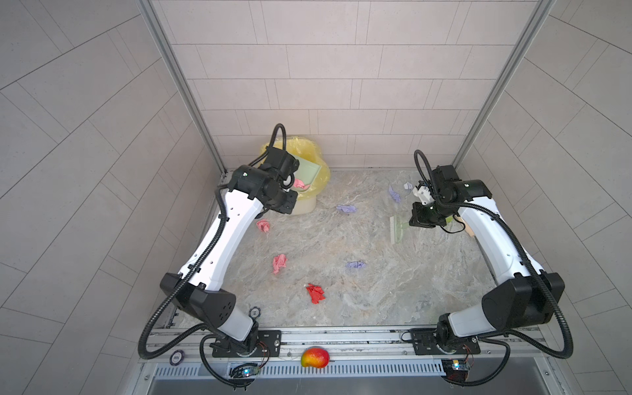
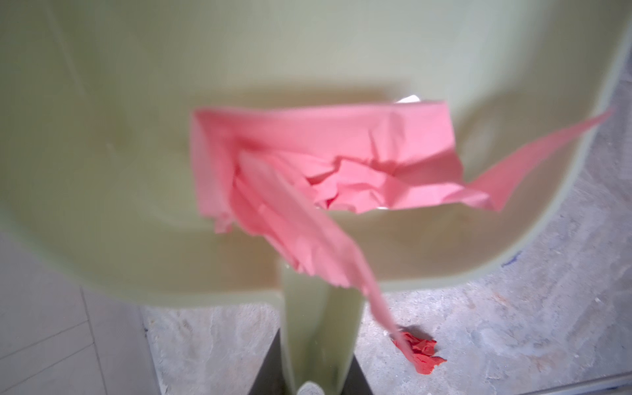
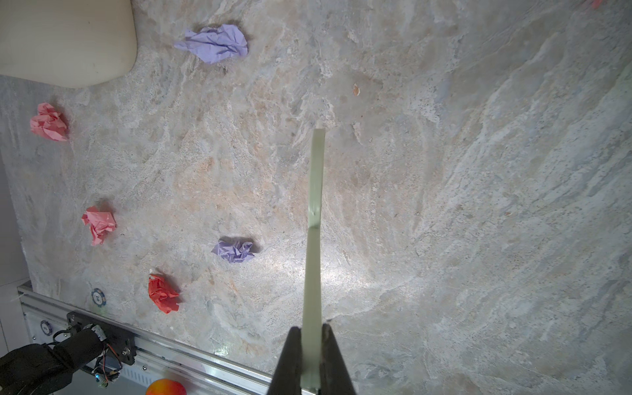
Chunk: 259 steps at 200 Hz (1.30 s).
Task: Sweep away the paper scraps from the table
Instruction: 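Lift the dustpan toward the yellow bin while the right gripper draws back, then tip the dustpan over the yellow bin with the left gripper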
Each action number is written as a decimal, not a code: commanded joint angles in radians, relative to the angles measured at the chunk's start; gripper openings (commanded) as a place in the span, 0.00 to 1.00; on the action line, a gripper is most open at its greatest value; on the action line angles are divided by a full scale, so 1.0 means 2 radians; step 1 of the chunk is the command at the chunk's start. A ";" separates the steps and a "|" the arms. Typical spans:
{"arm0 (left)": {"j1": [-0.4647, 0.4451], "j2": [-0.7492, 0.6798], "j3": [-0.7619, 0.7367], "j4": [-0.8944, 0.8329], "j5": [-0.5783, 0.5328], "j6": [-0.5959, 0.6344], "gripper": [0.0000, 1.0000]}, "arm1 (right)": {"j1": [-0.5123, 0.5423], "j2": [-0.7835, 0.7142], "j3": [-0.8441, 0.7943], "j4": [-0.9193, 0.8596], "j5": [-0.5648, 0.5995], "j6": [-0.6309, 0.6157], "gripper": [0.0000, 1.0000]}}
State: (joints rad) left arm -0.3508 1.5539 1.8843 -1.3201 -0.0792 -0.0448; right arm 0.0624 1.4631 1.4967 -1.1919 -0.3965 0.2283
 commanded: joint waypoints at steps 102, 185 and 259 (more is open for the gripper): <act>0.112 0.113 0.159 -0.083 -0.126 0.081 0.00 | -0.002 -0.012 -0.035 0.013 -0.021 -0.004 0.00; 0.082 0.191 0.227 -0.066 -0.259 0.157 0.00 | -0.002 -0.011 -0.040 0.005 -0.024 -0.006 0.00; 0.037 0.191 0.176 0.016 -0.429 0.261 0.00 | -0.002 -0.010 -0.038 0.002 -0.026 -0.003 0.00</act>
State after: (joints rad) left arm -0.2523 1.9533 2.2772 -1.3655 -0.7673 0.3717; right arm 0.0624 1.4620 1.4128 -1.1641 -0.4450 0.2279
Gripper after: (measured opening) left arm 0.203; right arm 0.114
